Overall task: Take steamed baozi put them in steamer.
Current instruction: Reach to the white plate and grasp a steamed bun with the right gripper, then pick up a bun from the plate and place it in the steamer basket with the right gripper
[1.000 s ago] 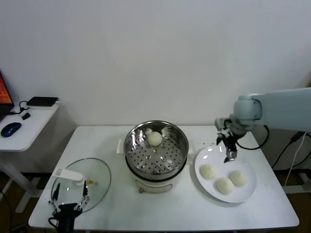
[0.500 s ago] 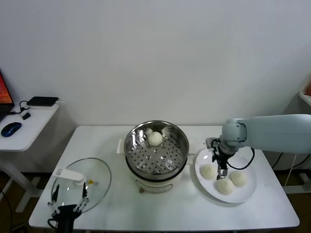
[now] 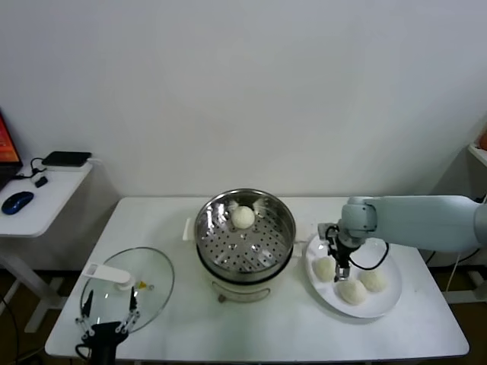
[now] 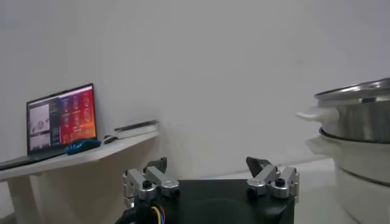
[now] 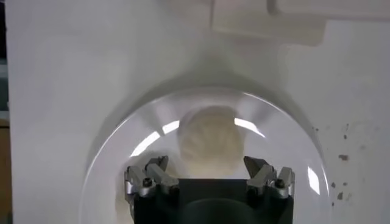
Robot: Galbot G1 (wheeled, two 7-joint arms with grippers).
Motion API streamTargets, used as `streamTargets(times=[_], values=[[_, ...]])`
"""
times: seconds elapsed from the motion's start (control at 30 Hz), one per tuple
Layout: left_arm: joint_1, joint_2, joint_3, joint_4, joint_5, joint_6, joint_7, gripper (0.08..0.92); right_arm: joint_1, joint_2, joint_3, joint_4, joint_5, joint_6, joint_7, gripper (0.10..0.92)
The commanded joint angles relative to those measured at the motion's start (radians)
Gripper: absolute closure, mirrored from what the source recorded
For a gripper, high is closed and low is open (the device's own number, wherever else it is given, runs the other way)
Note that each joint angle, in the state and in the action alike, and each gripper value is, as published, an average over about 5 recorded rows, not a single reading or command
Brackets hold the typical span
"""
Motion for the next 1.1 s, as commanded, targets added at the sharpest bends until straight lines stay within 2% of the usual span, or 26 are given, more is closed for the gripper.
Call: streamTargets(times=[0.03, 0.27, 0.37, 0.6, 0.87, 1.1], values=[[-0.002, 0.000, 0.001, 0.004, 0.003, -0.003, 0.000, 0.177, -0.049, 0.010, 0.036, -0.041, -0.024, 0.013, 0.007, 0.214], [-0.005, -0.001, -0.002, 0.001, 0.001, -0.003, 0.000, 0.177, -0.042, 0.009, 0.035, -0.036, -0.030, 0.012, -0.001, 0.356], [-0.002, 0.000, -0.005, -0.003, -0.001, -0.002, 0.000, 0.177, -0.021, 0.003, 0.033, -0.019, -0.027, 0.009, -0.005, 0.391], [0.003, 0.003, -0.006, -0.011, 0.000, 0.000, 0.000, 0.177, 0.281, -0.006, -0.089, 0.097, 0.097, 0.013, -0.067, 0.406], [0.008, 0.005, 0.005, -0.014, 0.017, -0.001, 0.001, 0.177, 0.719, 0.020, -0.242, 0.232, 0.264, 0.059, -0.244, 0.406], [0.012, 0.007, 0.012, -0.025, 0.028, 0.001, 0.003, 0.177, 0.785, 0.093, -0.128, 0.238, 0.378, 0.011, -0.280, 0.406]])
